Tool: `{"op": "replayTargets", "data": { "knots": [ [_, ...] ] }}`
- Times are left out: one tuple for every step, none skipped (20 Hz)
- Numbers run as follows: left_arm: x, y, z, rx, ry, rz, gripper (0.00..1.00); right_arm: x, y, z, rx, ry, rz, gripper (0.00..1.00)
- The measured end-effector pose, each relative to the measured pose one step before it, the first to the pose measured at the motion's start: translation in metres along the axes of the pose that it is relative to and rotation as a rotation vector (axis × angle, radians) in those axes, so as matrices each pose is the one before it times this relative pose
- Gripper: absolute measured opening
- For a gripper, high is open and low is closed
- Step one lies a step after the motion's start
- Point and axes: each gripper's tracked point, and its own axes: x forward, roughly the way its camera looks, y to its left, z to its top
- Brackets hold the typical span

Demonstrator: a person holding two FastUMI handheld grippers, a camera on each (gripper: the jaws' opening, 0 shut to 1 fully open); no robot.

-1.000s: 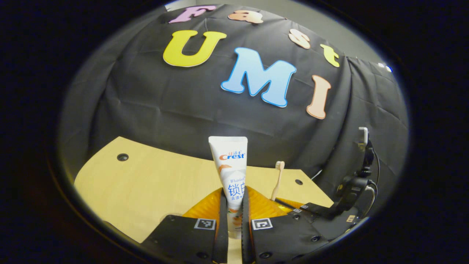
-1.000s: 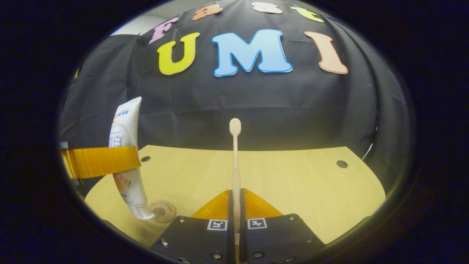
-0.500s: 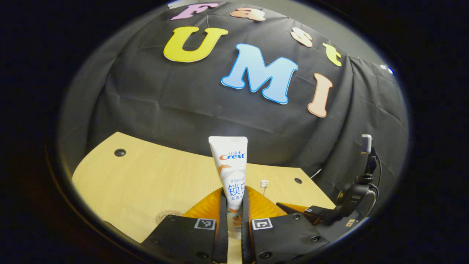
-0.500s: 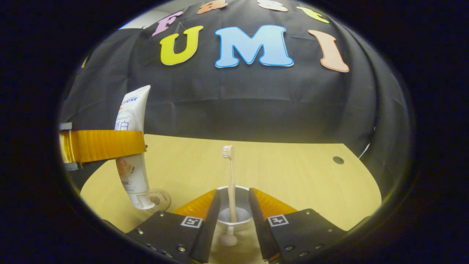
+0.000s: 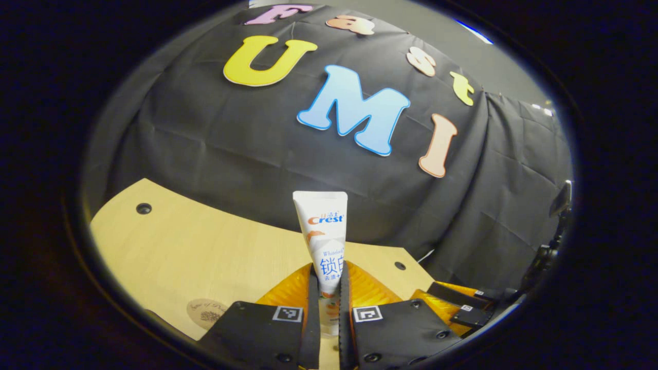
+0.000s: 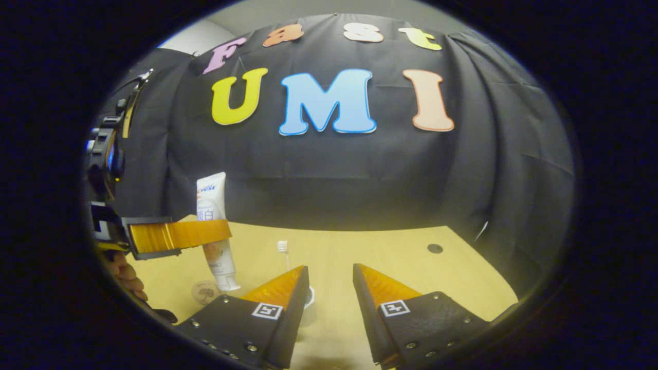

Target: Put the toothbrush and toothpaste on the desktop into the cup, then pick up the cup and place it on the coaster on the desktop.

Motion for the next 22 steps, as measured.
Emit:
{"op": "replayTargets", "data": {
  "knots": [
    [0.00553,-0.00485,-0.00263,-0.00001,-0.00345,-0.00678,0.21,-0.00357,-0.00847,0.00174,-0.01177,-0.00610,-0.02267,0.54],
    [0.00542,-0.00421,-0.00139,0.00037,-0.00109,-0.00583,0.22,-0.00402,-0.00403,0.00098,-0.00365,-0.00427,-0.00400,0.54],
    [0.00505,-0.00370,-0.00237,-0.00283,-0.00123,-0.00455,0.22,-0.00320,-0.00349,-0.00117,0.00428,0.00308,-0.00168,0.51],
    [0.00563,-0.00358,-0.00200,-0.00403,0.00042,-0.00428,0.22,-0.00245,-0.00535,-0.00260,0.00546,0.00497,-0.00819,0.51],
    [0.00523,-0.00266,-0.00370,-0.00448,0.00048,-0.00132,0.22,-0.00166,-0.00501,-0.00315,0.00659,0.00976,-0.00785,0.51],
    [0.00493,-0.00157,-0.00382,-0.00359,0.00409,-0.00183,0.21,-0.00183,-0.00435,-0.00332,0.01100,0.00848,-0.00693,0.51],
    [0.00542,-0.00119,-0.00478,-0.00225,0.00436,0.00070,0.21,-0.00219,-0.00645,-0.00068,0.00951,-0.00625,-0.01604,0.54],
    [0.00420,0.00013,-0.00512,-0.00071,0.00371,0.00353,0.21,-0.00088,-0.00725,0.00068,-0.00098,-0.01403,-0.01683,0.51],
    [0.00441,-0.00026,-0.00466,-0.00014,0.00445,0.00270,0.21,-0.00060,-0.00691,0.00030,-0.01539,-0.01107,-0.01792,0.51],
    [0.00233,0.00004,-0.00424,0.00164,0.00446,0.00295,0.21,-0.00091,-0.00236,-0.00201,-0.01161,-0.00428,0.00659,0.51],
    [0.00190,-0.00084,-0.00472,0.00428,0.00215,0.00148,0.21,-0.00108,-0.00012,-0.00177,-0.00156,0.00078,0.01457,0.54],
    [0.00238,-0.00077,-0.00367,0.00451,0.00268,0.00191,0.21,-0.00019,-0.00262,-0.00157,0.00542,-0.00315,0.00676,0.54],
    [0.00123,0.00015,-0.00334,0.00575,0.00158,0.00192,0.21,0.00119,-0.00322,-0.00106,-0.00221,0.00722,-0.01385,0.52],
    [0.00085,0.00064,-0.00423,0.00737,0.00122,0.00407,0.21,-0.00482,-0.00615,-0.00475,-0.00145,0.00264,-0.00773,0.72],
    [0.00194,-0.00049,-0.00263,0.00733,0.00169,0.00093,0.21,-0.00224,-0.00031,0.00166,0.00674,-0.00766,0.00007,0.93],
    [0.00116,0.00034,-0.00274,0.00962,-0.00069,0.00157,0.21,0.00322,0.00130,-0.00178,0.01544,0.00240,0.00267,0.91],
    [0.00093,-0.00011,-0.00298,0.01327,-0.00171,0.00377,0.22,-0.00028,0.00098,-0.00084,0.01174,0.00216,0.00338,0.91],
    [0.00133,0.00104,-0.00180,0.01411,-0.00460,0.00648,0.22,0.00086,-0.00017,-0.00200,0.00660,0.00462,0.00188,0.91],
    [0.00163,0.00029,-0.00214,0.01304,-0.00075,0.00318,0.22,0.00007,-0.00038,-0.00061,0.00375,0.00409,0.00017,0.91],
    [0.00210,-0.00057,-0.00342,0.00929,0.00165,0.00057,0.22,0.00033,0.00010,-0.00153,0.00544,0.00760,0.00430,0.92],
    [0.00276,-0.00053,-0.00311,0.00908,0.00772,-0.00215,0.22,-0.00025,0.00109,-0.00287,0.01206,0.01154,0.00715,0.91],
    [0.00226,-0.00055,-0.00411,0.01061,0.00832,0.00070,0.23,-0.00034,-0.00099,-0.00107,0.01451,0.00448,0.00386,0.91]
  ]
}}
